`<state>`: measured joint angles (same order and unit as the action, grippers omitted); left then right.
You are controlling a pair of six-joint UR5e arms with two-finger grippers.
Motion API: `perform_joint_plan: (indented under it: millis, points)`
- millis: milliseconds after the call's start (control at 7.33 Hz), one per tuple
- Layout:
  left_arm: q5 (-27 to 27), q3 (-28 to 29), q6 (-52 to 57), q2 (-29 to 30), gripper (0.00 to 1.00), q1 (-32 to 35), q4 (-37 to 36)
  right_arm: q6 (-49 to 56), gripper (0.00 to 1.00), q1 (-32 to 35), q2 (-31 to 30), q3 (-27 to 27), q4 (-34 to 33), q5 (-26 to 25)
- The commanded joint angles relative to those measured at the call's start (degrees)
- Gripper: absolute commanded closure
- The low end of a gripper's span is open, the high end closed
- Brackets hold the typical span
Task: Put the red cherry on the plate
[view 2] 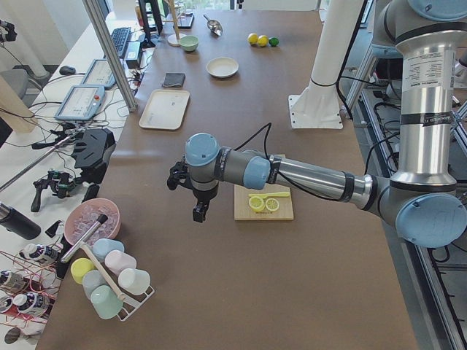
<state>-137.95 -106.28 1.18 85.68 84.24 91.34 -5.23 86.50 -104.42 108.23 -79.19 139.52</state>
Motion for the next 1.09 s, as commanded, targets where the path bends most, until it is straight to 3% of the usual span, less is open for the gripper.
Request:
perform_joint_plan:
  millis: [0, 682, 955]
  points:
    - [0.39, -1.13, -0.04, -2.01, 0.02, 0.05, -0.02, -0.22, 0.0, 0.6, -0.43, 0.31, -0.09, 0.57]
    - [0.39, -3.67, 0.14, -3.15, 0.02, 0.31, 2.86, -6.61, 0.0, 0.35, 0.09, 0.05, 3.94, -0.04]
    - [-0.21, -2.36, -0.3, -2.89, 0.02, -0.04, 5.42, -14.69, 0.02, -9.37, 3.76, -0.3, 4.74, -6.07]
